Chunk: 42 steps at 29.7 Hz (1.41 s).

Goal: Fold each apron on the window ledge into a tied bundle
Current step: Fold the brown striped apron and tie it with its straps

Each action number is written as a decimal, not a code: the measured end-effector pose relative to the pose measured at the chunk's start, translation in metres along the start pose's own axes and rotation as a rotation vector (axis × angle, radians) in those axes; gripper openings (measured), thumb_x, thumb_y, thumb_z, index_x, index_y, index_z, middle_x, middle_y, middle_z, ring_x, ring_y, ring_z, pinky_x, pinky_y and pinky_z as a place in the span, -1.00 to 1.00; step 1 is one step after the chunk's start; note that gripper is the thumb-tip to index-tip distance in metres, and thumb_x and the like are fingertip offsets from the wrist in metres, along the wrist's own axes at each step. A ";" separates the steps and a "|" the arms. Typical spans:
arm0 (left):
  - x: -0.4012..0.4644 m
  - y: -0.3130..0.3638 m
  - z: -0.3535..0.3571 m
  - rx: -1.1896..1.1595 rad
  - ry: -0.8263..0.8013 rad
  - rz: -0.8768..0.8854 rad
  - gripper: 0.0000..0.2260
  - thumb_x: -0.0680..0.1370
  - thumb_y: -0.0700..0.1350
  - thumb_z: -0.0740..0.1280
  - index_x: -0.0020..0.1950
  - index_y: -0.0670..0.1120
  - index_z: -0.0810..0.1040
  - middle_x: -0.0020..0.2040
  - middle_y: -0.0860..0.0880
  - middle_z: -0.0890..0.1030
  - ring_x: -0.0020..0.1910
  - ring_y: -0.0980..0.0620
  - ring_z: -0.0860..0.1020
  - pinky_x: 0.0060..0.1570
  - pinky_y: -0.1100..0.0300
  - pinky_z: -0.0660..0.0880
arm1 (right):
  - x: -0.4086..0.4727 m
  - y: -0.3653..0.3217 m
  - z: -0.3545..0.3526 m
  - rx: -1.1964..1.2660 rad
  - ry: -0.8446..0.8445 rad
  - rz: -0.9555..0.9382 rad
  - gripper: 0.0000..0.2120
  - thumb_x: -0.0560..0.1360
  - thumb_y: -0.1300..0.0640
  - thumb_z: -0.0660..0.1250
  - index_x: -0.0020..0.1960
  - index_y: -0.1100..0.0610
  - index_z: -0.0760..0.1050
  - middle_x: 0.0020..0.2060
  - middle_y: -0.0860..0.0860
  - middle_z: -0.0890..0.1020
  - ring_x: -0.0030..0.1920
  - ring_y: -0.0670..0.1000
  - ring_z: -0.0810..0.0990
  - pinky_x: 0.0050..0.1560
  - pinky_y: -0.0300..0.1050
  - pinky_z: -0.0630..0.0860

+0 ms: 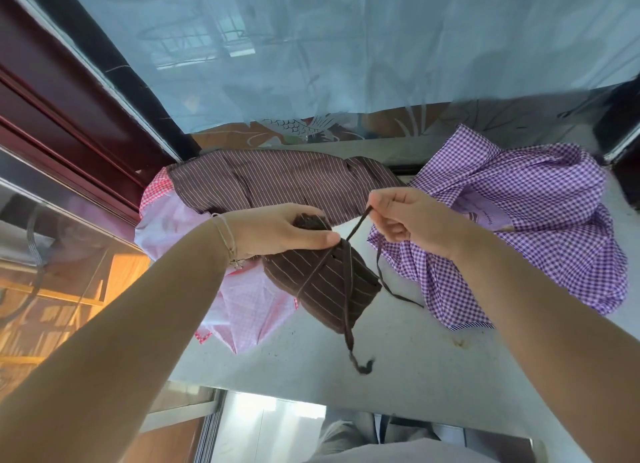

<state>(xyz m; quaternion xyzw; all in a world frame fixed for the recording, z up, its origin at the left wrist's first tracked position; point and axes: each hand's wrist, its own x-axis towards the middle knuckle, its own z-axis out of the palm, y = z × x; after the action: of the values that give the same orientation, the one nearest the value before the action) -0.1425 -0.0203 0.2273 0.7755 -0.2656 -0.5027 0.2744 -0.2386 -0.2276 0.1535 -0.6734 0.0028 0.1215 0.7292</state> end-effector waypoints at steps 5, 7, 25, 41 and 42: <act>0.005 0.003 0.016 0.210 0.090 0.001 -0.77 0.53 0.09 0.34 0.10 0.01 0.49 -0.08 0.01 0.64 -0.16 0.06 0.65 -0.17 0.26 0.59 | -0.001 -0.024 0.012 -0.143 0.030 -0.148 -0.64 0.59 -0.02 0.13 -0.27 0.17 0.45 -0.47 0.00 0.36 -0.43 -0.05 0.31 -0.36 -0.32 0.35; 0.010 0.001 0.021 0.288 0.196 0.032 -0.73 0.52 0.10 0.35 0.17 0.06 0.47 -0.06 0.06 0.61 -0.15 0.09 0.63 -0.17 0.26 0.58 | 0.000 -0.021 0.017 -0.063 0.120 -0.178 -0.66 0.59 -0.01 0.16 -0.22 0.17 0.52 -0.47 0.01 0.40 -0.42 -0.04 0.34 -0.35 -0.28 0.36; 0.056 -0.033 0.043 -0.317 0.987 0.111 -0.83 0.61 -0.09 0.26 -0.13 -0.07 0.59 -0.29 0.02 0.58 -0.28 0.08 0.58 -0.29 0.31 0.53 | -0.005 0.053 0.069 -0.749 0.702 -0.321 -0.85 0.63 0.11 0.17 -0.08 0.14 0.40 -0.39 -0.10 0.39 -0.43 -0.09 0.44 -0.44 -0.26 0.42; 0.033 -0.071 0.077 -0.793 -0.041 0.304 -0.81 0.45 0.03 0.46 -0.14 -0.09 0.63 -0.22 -0.05 0.59 -0.23 0.01 0.54 -0.15 0.16 0.50 | -0.036 0.048 0.009 0.239 -0.100 0.372 -0.70 0.51 -0.02 0.24 -0.24 0.19 0.41 -0.43 0.04 0.31 -0.44 -0.05 0.28 -0.40 -0.24 0.31; 0.032 -0.070 0.078 -0.781 0.008 0.273 -0.85 0.46 0.01 0.44 -0.16 -0.07 0.64 -0.22 -0.05 0.60 -0.23 0.01 0.54 -0.14 0.14 0.49 | -0.036 0.042 0.011 0.206 -0.092 0.365 -0.69 0.49 -0.04 0.25 -0.25 0.19 0.41 -0.43 0.04 0.31 -0.44 -0.05 0.28 -0.42 -0.25 0.30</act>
<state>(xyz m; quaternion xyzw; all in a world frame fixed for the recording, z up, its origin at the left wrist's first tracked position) -0.1941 -0.0048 0.1312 0.5726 -0.1542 -0.5215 0.6135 -0.2830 -0.2205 0.1192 -0.5772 0.1035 0.2812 0.7597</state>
